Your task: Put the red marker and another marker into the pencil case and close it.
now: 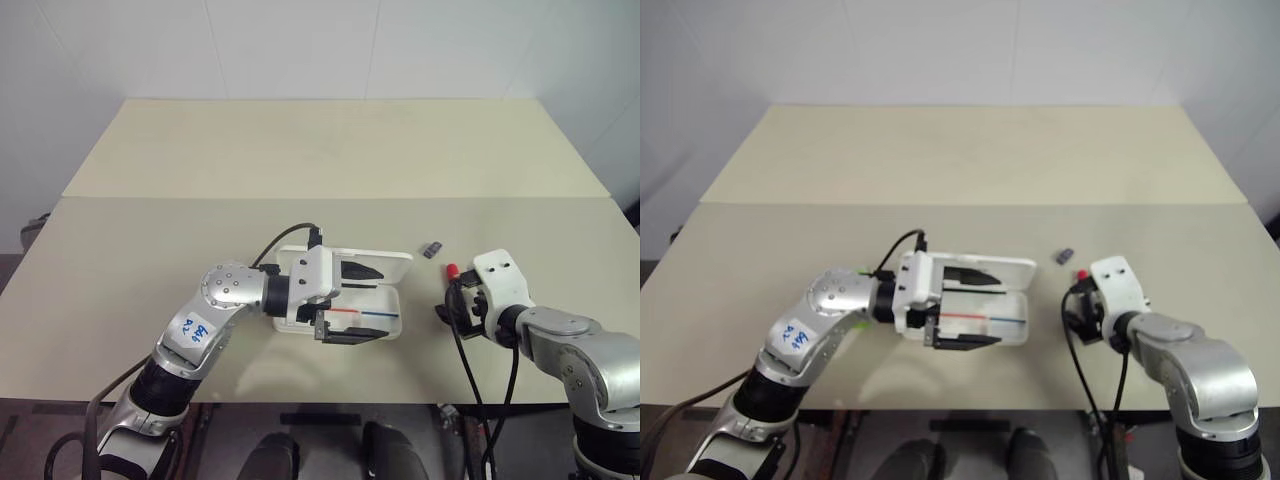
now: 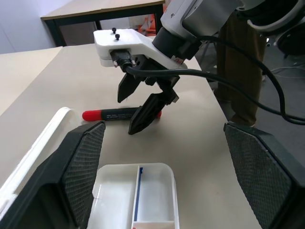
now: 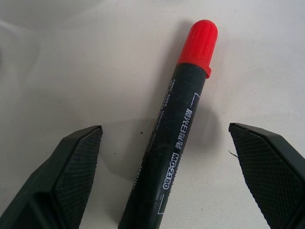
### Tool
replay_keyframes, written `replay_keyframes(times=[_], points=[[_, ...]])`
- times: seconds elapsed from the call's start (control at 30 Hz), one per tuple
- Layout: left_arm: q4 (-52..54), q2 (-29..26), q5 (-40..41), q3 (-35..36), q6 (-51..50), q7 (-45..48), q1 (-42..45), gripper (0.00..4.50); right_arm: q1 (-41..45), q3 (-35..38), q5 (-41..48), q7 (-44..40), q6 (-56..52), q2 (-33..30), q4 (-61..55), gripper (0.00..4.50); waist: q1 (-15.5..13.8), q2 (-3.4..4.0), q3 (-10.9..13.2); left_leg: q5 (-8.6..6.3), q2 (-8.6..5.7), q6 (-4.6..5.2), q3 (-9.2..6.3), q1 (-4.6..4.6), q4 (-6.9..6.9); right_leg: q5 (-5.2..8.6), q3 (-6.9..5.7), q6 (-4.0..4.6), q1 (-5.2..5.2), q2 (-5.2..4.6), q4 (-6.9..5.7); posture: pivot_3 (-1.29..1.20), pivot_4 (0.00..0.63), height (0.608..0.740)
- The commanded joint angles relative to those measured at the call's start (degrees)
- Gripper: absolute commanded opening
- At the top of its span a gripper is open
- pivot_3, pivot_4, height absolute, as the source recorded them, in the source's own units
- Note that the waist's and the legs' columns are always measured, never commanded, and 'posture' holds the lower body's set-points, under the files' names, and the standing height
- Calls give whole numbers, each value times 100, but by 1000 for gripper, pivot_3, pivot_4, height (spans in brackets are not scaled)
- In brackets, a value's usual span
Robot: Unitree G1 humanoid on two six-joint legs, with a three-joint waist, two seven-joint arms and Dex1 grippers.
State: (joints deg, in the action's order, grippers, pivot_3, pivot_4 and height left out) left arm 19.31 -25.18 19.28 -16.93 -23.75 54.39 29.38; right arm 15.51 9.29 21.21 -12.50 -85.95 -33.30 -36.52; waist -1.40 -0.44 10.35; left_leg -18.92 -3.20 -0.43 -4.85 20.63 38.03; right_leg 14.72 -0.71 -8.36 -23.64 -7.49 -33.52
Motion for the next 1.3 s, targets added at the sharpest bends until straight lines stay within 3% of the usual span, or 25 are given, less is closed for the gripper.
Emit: replay_keyframes(times=[0.03, 0.27, 0.3, 0.37, 0.63, 0.7, 0.93, 1.13, 1.3], points=[[168, 30, 16, -38, 6, -4, 77, 4212, 21, 4, -97, 83, -91, 82, -45, 4500, 4, 0, 0, 0, 0, 0, 0, 0, 0, 0, 0, 0, 0, 0, 0, 0, 150, 740], [130, 53, -10, -56, -10, -11, 132, 4212, 31, -32, -153, 81, -536, 177, 201, 4500, 3, -1, -1, 0, 0, 0, 0, -2, 1, 0, 0, 0, 1, 0, -2, 0, 150, 740], [109, 59, -21, -52, -7, -25, 147, 4232, 20, -67, -159, 113, -602, 158, 363, 4322, 2, -4, -3, 0, 1, 0, 0, -3, 1, 0, 0, 0, 2, 1, -2, 0, 150, 740], [84, 60, -34, -45, 1, -39, 162, 4238, 13, -114, -174, 160, -651, 135, 541, 3899, 3, -11, -9, 0, 1, 0, 0, -8, 1, 0, 0, 0, 7, 1, -2, 0, 150, 740], [32, 55, -60, -2, 38, -66, 165, 4238, 107, -66, -217, 312, -655, 245, 665, 1112, -27, -44, -29, -5, -10, 38, -12, -19, 8, -17, -1, 9, 33, -7, 9, 0, 150, 740], [24, 55, -66, -2, 47, -71, 160, 4238, 149, -56, -221, 296, -655, 246, 624, 597, -32, -44, -29, -1, -11, 40, -15, -19, 8, -22, -2, 17, 38, -7, 16, 0, 150, 740], [-44, 59, -79, 14, 78, -88, 156, 4238, 289, -82, -218, 68, 23, 17, 357, 596, -15, -41, -27, 1, -11, 40, -15, -16, 6, -26, -3, 14, 35, -7, 17, 0, 150, 740], [-166, 75, -58, 114, 142, -99, 221, 4238, 124, 255, -624, 121, 2645, 179, 532, 596, 14, -25, -17, 9, -6, 26, -9, 5, -16, -31, -2, -2, -5, -1, 13, 0, 150, 740], [-201, 8, -41, 259, 121, -129, 252, 4238, 244, 478, -581, 49, 3380, 402, 721, 596, 16, -20, -14, 26, 0, -5, 4, 8, -40, -28, 0, -2, -13, 2, 10, 0, 150, 740]])
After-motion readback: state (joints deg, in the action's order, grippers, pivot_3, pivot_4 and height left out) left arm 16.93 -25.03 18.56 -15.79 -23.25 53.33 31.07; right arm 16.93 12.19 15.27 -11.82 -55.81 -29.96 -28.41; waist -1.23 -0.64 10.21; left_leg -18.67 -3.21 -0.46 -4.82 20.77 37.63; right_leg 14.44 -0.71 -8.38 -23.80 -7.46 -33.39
